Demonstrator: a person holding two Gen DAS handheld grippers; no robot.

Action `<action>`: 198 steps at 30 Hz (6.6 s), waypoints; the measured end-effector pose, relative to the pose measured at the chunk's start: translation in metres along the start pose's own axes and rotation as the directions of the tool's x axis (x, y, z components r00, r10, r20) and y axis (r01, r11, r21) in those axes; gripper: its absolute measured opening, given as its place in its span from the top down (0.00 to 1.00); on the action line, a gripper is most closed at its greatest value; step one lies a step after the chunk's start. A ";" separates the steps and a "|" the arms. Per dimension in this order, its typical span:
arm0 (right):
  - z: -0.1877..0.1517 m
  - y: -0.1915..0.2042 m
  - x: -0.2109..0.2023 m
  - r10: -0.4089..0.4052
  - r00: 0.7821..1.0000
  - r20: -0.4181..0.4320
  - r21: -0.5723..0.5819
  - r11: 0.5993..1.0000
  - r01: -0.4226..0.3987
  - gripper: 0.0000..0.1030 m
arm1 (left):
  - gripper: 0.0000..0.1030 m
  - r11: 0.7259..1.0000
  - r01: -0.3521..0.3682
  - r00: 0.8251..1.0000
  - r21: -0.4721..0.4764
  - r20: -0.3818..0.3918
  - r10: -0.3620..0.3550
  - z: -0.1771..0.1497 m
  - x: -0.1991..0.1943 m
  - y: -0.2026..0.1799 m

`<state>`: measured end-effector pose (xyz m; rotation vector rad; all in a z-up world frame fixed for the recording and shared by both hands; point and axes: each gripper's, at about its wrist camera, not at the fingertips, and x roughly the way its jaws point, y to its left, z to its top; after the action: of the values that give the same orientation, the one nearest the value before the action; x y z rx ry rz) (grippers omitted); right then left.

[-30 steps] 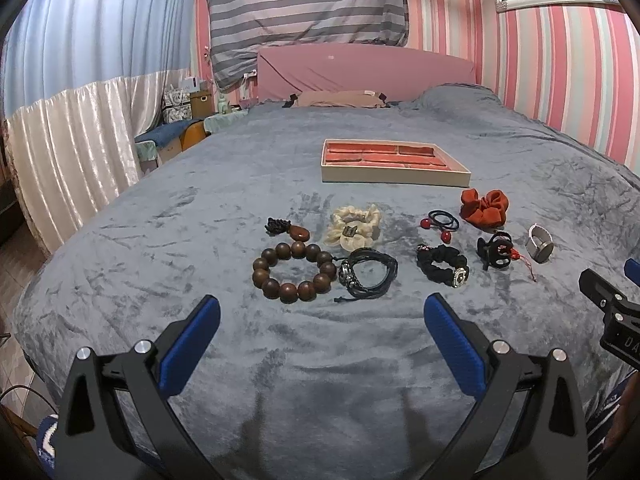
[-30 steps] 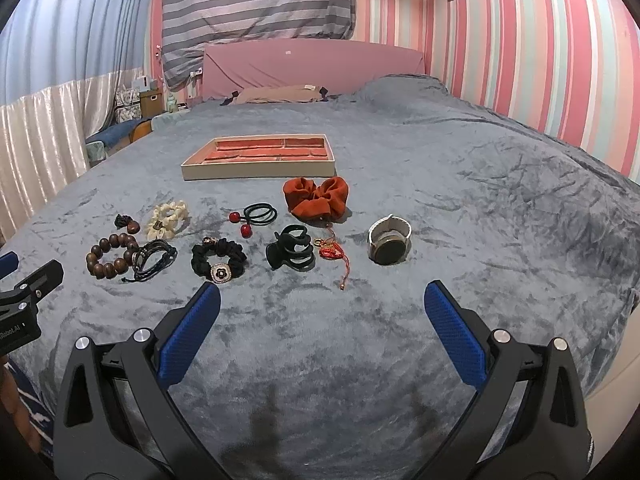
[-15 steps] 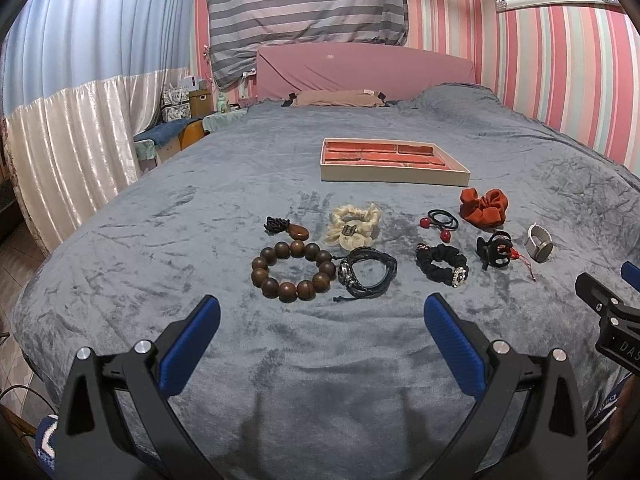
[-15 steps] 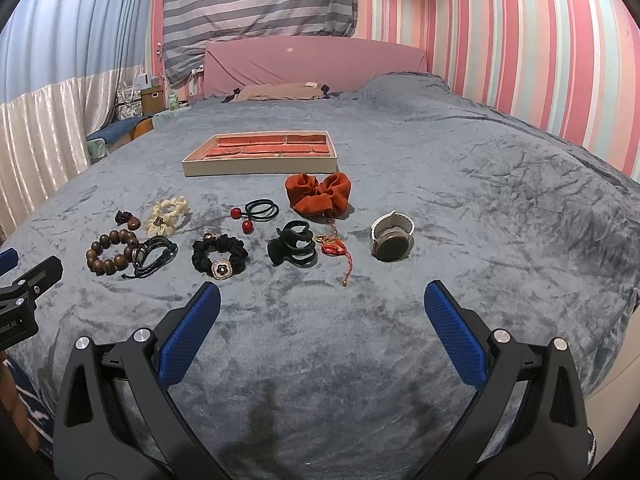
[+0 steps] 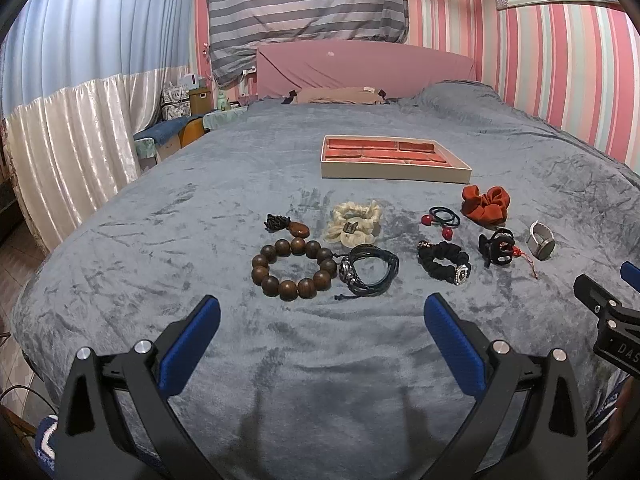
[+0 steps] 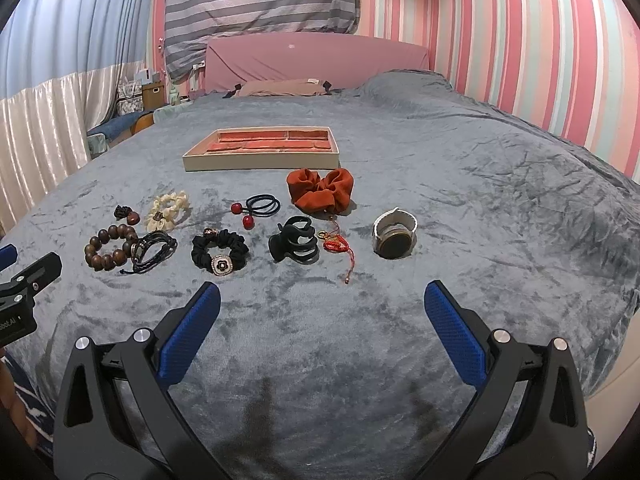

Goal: Organize jewelry

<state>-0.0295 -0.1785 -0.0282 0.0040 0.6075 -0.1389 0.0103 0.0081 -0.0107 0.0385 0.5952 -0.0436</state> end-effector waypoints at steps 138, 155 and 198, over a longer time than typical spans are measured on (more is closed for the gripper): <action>0.043 0.009 0.175 0.174 0.965 -0.197 -0.006 0.984 -0.179 0.48 | 0.81 0.996 0.085 0.971 0.037 -0.228 -0.074 0.033 0.153 0.071; 0.099 -0.007 0.170 0.213 0.968 -0.133 0.002 0.977 -0.214 0.48 | 0.81 0.984 0.148 0.989 0.098 -0.024 -0.146 0.104 0.116 0.038; 0.301 -0.004 0.559 0.099 0.897 -0.431 0.027 0.995 -0.097 0.52 | 0.81 0.997 0.080 0.905 0.017 -0.421 -0.065 0.293 0.545 -0.048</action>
<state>0.5957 -0.2682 -0.0989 0.0717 1.0509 -0.0399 0.6225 -0.0703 -0.0757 0.0596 1.0292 -0.1202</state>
